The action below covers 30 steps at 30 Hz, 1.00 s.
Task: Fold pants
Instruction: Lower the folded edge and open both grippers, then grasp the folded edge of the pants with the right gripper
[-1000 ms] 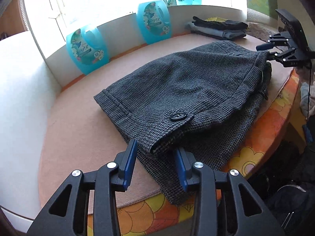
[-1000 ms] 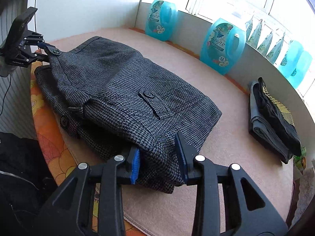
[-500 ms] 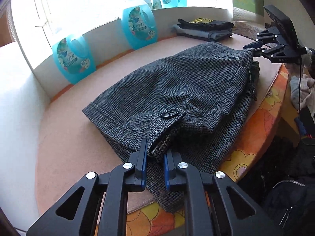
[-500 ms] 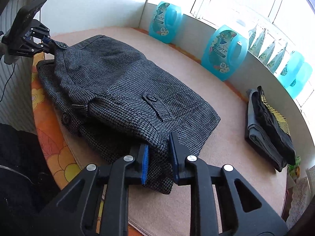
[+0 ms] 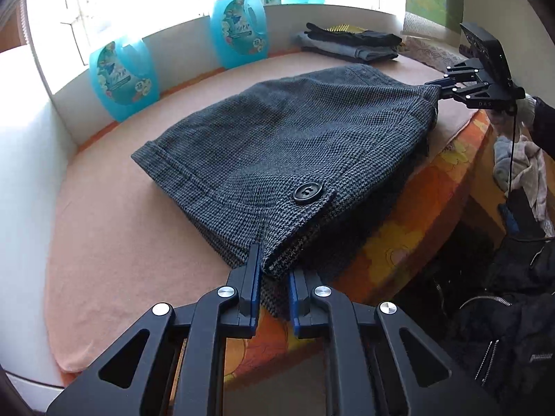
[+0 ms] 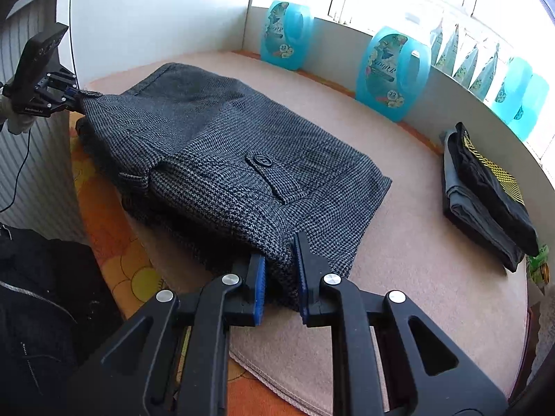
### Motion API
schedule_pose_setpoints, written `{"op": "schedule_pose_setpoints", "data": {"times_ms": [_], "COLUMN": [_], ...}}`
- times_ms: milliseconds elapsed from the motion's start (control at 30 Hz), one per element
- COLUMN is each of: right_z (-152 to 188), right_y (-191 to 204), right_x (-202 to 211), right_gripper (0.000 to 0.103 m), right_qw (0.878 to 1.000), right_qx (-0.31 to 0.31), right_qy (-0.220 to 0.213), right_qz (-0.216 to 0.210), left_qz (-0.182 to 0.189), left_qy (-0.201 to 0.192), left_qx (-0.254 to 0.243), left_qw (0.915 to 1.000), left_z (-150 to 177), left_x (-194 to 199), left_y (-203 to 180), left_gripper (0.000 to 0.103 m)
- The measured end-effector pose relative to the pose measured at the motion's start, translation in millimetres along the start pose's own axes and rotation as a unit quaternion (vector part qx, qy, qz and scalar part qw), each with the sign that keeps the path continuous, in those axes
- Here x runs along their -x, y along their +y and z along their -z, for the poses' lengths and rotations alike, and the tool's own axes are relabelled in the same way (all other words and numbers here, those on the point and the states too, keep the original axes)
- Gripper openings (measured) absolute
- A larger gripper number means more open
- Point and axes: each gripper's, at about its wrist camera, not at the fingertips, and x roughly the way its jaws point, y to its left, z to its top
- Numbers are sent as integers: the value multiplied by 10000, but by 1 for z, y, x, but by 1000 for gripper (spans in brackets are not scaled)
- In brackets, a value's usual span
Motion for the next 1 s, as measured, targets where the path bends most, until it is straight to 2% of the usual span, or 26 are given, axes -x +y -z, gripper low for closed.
{"op": "schedule_pose_setpoints", "data": {"times_ms": [33, 100, 200, 233, 267, 300, 367, 433, 500, 600, 733, 767, 800, 933, 1000], "right_z": [3, 9, 11, 10, 6, 0, -16, -38, -65, -105, -156, -168, -179, -214, -225], "right_y": [3, 3, -11, -15, -22, -28, -35, -32, -23, -22, -26, -29, -32, -34, -27], "right_x": [-1, 4, 24, 33, 42, 50, 62, 68, 65, 48, 14, 3, -9, -64, -92], "right_gripper": [18, 28, 35, 36, 42, 51, 58, 58, 58, 58, 58, 54, 47, 39, 33], "right_qw": [9999, 9999, 9995, 9991, 9984, 9971, 9932, 9901, 9907, 9921, 9945, 9948, 9945, 9930, 9937], "right_qx": [87, 107, -110, -207, -337, -492, -749, -811, -736, -586, -419, -416, -442, -590, -532], "right_qy": [66, 99, 1, -125, -291, -443, -751, -979, -1024, -990, -782, -689, -606, -226, -38], "right_qz": [25, -14, -288, -345, -355, -369, -484, -594, -504, -503, -557, -620, -735, -993, -981], "left_qz": [64, 66, 80, 84, -8, -135, -171, -200, -201, -167, -190, -154, -111, 32, 55], "left_qy": [84, 188, 183, 137, 87, 30, -158, -311, -454, -624, -603, -582, -568, -446, -382], "left_qx": [-16, -7, 182, 260, 339, 417, 629, 764, 793, 831, 665, 654, 668, 551, 516], "left_qw": [9999, 9998, 9996, 9995, 9994, 9990, 9977, 9964, 9956, 9944, 9958, 9960, 9961, 9975, 9979], "left_z": [3, 10, 17, 18, 18, 17, 12, 2, -12, -32, -54, -59, -64, -81, -87], "left_x": [-1, 4, 19, 26, 31, 34, 40, 41, 37, 26, 2, -5, -13, -40, -48], "left_y": [0, 2, 13, 19, 24, 30, 41, 48, 52, 56, 55, 56, 57, 53, 52], "left_gripper": [14, 15, 16, 16, 16, 17, 17, 18, 21, 27, 28, 28, 28, 28, 28]}}
